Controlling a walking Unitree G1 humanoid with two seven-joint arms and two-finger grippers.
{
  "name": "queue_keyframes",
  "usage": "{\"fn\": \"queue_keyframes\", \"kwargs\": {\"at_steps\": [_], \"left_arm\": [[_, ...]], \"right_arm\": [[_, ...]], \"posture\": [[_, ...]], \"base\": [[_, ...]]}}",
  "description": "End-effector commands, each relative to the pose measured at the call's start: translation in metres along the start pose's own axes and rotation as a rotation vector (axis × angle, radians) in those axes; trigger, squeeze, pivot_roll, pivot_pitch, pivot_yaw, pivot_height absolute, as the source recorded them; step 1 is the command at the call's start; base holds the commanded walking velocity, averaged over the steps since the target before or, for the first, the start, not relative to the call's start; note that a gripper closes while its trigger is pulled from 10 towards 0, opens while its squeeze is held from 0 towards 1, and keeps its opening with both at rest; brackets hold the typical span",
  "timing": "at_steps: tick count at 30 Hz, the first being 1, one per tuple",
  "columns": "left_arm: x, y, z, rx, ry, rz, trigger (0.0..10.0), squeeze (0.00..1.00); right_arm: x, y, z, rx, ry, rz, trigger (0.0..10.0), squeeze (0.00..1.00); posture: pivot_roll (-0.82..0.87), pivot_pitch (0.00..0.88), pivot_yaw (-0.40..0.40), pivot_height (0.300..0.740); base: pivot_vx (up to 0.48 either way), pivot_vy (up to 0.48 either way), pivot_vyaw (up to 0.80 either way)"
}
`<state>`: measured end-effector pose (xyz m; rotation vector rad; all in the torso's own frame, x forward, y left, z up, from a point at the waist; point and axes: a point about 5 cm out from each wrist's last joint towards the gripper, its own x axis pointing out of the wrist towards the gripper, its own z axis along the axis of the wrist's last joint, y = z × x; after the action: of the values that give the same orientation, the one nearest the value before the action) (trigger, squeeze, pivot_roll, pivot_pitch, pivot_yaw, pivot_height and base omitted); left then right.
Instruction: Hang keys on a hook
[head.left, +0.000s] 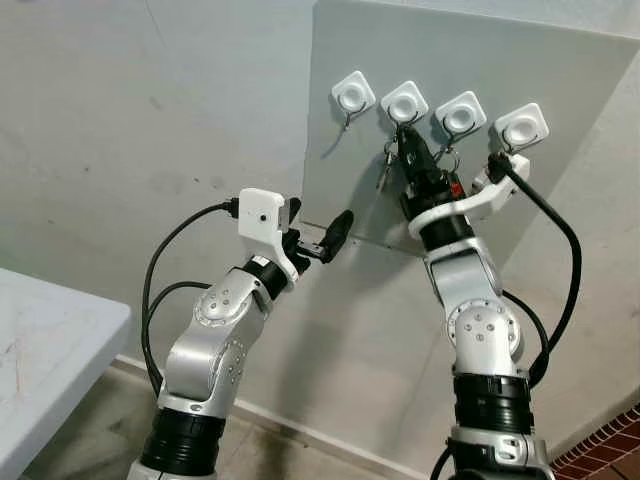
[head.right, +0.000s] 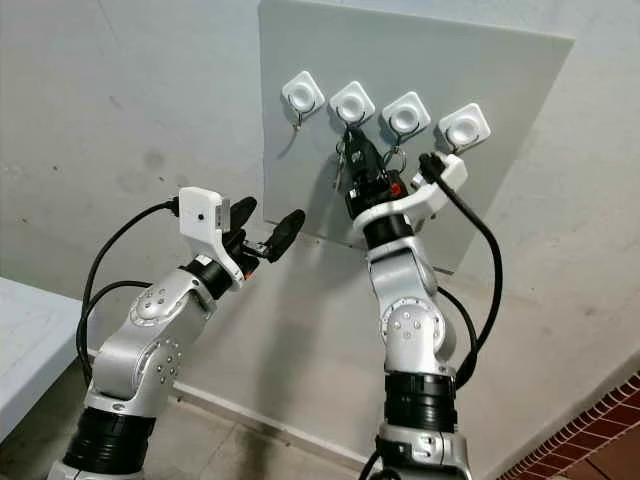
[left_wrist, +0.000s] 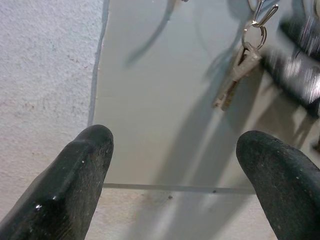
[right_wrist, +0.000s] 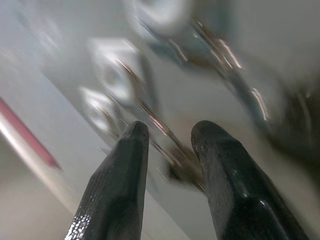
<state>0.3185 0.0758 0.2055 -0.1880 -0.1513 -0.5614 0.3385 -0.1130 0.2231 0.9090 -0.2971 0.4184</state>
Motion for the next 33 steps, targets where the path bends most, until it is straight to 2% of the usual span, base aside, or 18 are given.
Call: {"fn": "queue_keyframes", "kwargs": {"at_steps": [1, 3, 8, 11, 14, 16, 19, 23, 27, 29, 33], "left_arm": [[0.001, 0.001, 0.002, 0.020, -0.008, 0.012, 10.0, 0.00], [0.000, 0.002, 0.000, 0.024, -0.003, 0.020, 10.0, 0.00], [-0.003, 0.014, -0.014, 0.053, 0.032, 0.096, 10.0, 0.00], [-0.005, 0.018, -0.019, 0.048, 0.041, 0.119, 10.0, 0.00], [-0.009, 0.025, -0.029, 0.022, 0.070, 0.160, 10.0, 0.00], [-0.016, 0.033, -0.041, 0.042, 0.095, 0.210, 10.0, 0.00], [-0.019, 0.035, -0.045, 0.035, 0.101, 0.222, 10.0, 0.00], [-0.037, 0.048, -0.071, -0.033, 0.140, 0.310, 10.0, 0.00], [-0.051, 0.052, -0.088, -0.119, 0.149, 0.340, 10.0, 0.00], [-0.053, 0.051, -0.090, -0.125, 0.152, 0.330, 10.0, 0.00], [-0.062, 0.049, -0.099, -0.128, 0.172, 0.330, 10.0, 0.00]], "right_arm": [[-0.007, -0.010, -0.002, -0.027, 0.019, -0.038, 10.0, 0.00], [-0.010, -0.013, -0.004, -0.044, 0.032, -0.048, 10.0, 0.00], [-0.032, -0.035, -0.013, -0.148, 0.102, -0.106, 10.0, 0.00], [-0.038, -0.040, -0.014, -0.199, 0.115, -0.115, 10.0, 0.00], [-0.048, -0.047, -0.016, -0.288, 0.150, -0.131, 10.0, 0.00], [-0.063, -0.059, -0.019, -0.432, 0.192, -0.171, 10.0, 0.00], [-0.068, -0.064, -0.021, -0.479, 0.210, -0.186, 10.0, 0.00], [-0.096, -0.082, -0.025, -0.641, 0.270, -0.267, 10.0, 0.00], [-0.118, -0.094, -0.026, -0.744, 0.291, -0.376, 10.0, 0.00], [-0.120, -0.095, -0.025, -0.740, 0.286, -0.393, 10.0, 0.00], [-0.137, -0.099, -0.026, -0.805, 0.281, -0.455, 10.0, 0.00]], "posture": [[0.04, 0.000, -0.059, 0.740], [0.04, 0.000, -0.059, 0.740], [0.04, 0.000, -0.053, 0.740], [0.04, 0.000, -0.053, 0.740], [0.04, 0.000, -0.052, 0.740], [0.04, 0.000, -0.049, 0.740], [0.04, 0.000, -0.049, 0.740], [0.03, 0.000, -0.036, 0.740], [0.02, 0.000, -0.029, 0.740], [0.02, 0.000, -0.029, 0.740], [0.01, 0.000, -0.019, 0.740]], "base": [[0.000, 0.000, 0.00], [0.000, 0.000, 0.00], [0.000, 0.000, 0.00], [0.000, 0.000, 0.00], [0.000, 0.000, 0.00], [0.000, 0.000, 0.00], [0.000, 0.000, 0.00], [0.000, 0.000, 0.00], [0.000, 0.000, 0.00], [0.000, 0.000, 0.00], [0.000, 0.000, 0.00]]}}
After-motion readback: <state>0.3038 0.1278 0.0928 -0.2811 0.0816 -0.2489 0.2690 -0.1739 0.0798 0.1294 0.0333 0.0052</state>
